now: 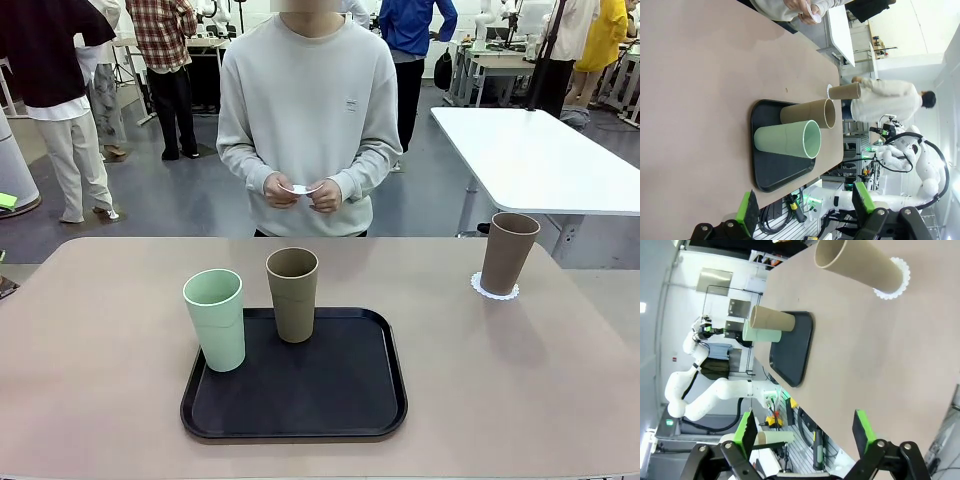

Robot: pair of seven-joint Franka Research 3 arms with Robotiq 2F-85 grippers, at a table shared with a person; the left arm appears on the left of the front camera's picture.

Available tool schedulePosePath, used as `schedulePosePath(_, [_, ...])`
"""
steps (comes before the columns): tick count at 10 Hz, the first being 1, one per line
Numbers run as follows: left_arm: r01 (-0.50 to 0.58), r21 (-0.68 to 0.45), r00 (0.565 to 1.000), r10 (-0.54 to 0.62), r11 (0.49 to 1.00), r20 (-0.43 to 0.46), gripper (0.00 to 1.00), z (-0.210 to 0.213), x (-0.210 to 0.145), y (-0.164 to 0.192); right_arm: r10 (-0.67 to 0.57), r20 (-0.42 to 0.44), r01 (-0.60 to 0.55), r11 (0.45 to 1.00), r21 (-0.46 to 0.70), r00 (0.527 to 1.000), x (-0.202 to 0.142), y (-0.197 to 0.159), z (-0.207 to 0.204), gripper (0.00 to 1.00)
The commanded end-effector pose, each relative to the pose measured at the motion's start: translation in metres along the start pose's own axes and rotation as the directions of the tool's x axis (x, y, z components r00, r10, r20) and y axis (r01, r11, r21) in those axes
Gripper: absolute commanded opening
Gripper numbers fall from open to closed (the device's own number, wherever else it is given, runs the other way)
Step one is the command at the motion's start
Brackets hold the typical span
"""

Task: Place coasters on the table and set cups on them.
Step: Take one Reusable plastic cup from the Flat Tray and place it on a coaster set by the human.

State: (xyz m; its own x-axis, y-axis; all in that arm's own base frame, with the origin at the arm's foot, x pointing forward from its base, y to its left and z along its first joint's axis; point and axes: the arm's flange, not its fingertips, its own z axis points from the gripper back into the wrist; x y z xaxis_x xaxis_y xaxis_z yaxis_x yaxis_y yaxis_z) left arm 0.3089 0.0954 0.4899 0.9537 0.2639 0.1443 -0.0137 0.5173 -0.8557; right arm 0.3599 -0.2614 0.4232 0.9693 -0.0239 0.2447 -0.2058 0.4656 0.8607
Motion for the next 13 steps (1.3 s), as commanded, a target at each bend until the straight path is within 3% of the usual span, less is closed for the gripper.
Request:
schedulePosePath(1, [0.015,-0.018,1.000,-0.015,1.000,0.006,1.00,0.0000,-0.0014,0.0019,0.010,0.014,-0.010,1.000,0.017,1.000,0.0058,0.0007,0.0056,1.00])
schedulePosePath(7, [0.015,-0.018,1.000,-0.015,1.000,0.006,1.00,0.0000,-0.0014,0.0019,0.081,0.014,-0.082,0.994,0.073,0.997,0.0094,-0.0063,-0.0037,1.00])
schedulePosePath(8, [0.015,-0.018,1.000,-0.015,1.000,0.006,1.00,0.0000,-0.0014,0.0019,0.035,-0.001,-0.035,0.999,0.037,0.999,0.0086,-0.0002,-0.0041,1.00])
schedulePosePath(13, [0.015,-0.018,1.000,-0.015,1.000,0.006,1.00,0.0000,-0.0014,0.0019,0.035,-0.001,-0.035,0.999,0.037,0.999,0.0086,-0.0002,-0.0041,1.00])
